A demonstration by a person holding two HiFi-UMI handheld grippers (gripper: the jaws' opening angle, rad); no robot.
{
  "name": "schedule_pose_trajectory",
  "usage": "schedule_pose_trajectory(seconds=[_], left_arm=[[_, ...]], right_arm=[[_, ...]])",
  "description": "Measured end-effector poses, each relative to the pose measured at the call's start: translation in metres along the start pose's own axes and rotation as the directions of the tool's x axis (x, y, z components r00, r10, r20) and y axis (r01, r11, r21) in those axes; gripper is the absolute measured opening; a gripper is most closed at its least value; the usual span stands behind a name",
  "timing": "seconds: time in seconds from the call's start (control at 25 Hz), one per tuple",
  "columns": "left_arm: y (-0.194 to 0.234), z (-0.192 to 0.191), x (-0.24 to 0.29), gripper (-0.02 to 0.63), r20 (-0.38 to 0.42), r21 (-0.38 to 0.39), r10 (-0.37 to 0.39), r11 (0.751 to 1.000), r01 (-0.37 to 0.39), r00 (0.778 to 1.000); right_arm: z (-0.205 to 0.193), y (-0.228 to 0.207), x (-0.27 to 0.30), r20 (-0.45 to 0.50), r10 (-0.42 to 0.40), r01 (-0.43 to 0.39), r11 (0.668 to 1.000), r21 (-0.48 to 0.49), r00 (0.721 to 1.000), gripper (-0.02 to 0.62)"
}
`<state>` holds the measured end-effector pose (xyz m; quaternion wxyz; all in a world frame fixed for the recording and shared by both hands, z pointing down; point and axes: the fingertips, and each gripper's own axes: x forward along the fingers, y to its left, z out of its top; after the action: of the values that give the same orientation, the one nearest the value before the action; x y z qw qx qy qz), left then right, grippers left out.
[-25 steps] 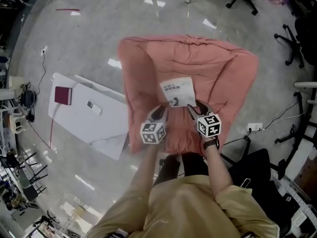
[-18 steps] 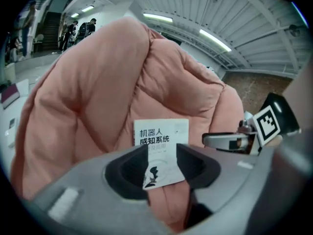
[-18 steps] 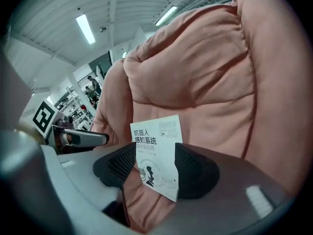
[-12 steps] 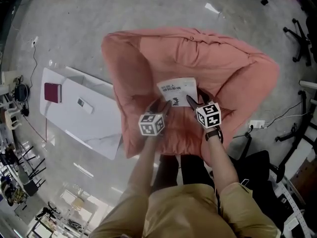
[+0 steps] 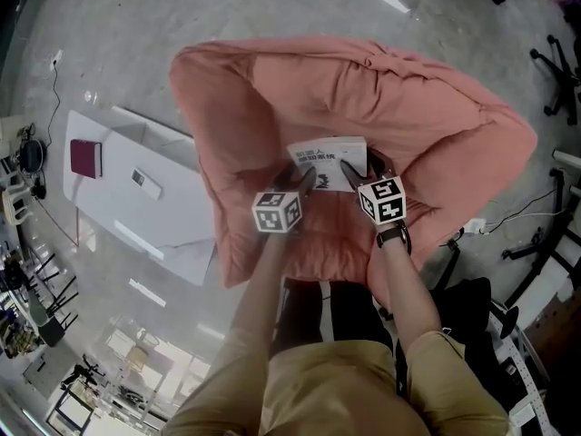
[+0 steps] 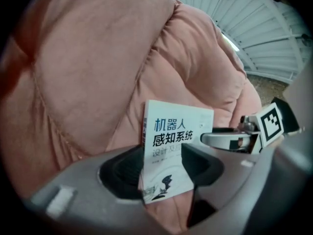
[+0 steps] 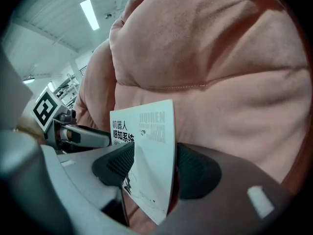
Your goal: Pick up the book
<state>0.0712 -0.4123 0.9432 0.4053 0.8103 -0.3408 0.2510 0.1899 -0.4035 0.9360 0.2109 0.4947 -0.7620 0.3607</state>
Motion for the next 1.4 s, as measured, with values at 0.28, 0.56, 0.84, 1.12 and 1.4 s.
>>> schedule_pose_trajectory(seconds=[0.28,0.56,0.84,1.12,1.4], left_arm=[[0.013,0.003,0.011,0.226,0.0,-0.049,0.017,0.999,-0.017,1.0],[0.007,-0.004,0.002,0.086,-0.052,0.058,0.109,0.993,-0.106,0.993],[-0.034,-0.031,-0.04,0.066,-0.1,0.155,0.126,0.982,-0.11,0.987],[-0.08,-0.041,-0.115,0.064,-0.058,0.182,0.122,0.977,-0.11,0.991],[-0.139,-0.012,-0.217,0.061,0.045,0.286,0.066,0.955,-0.076,0.997]], right_arm=[[0.001,-0.008,0.004,-0.011,-0.016,0.016,1.0,-0.008,1.0,0.173],[-0.006,0.001,-0.012,-0.011,-0.001,0.001,1.0,-0.013,1.0,0.089],[-0.03,0.036,-0.06,-0.009,-0.026,0.027,0.999,0.03,1.0,0.063],[-0.042,0.086,-0.135,0.021,-0.075,0.073,0.993,0.088,0.997,0.061],[-0.01,0.158,-0.232,0.147,-0.134,0.119,0.987,0.105,0.98,0.058]])
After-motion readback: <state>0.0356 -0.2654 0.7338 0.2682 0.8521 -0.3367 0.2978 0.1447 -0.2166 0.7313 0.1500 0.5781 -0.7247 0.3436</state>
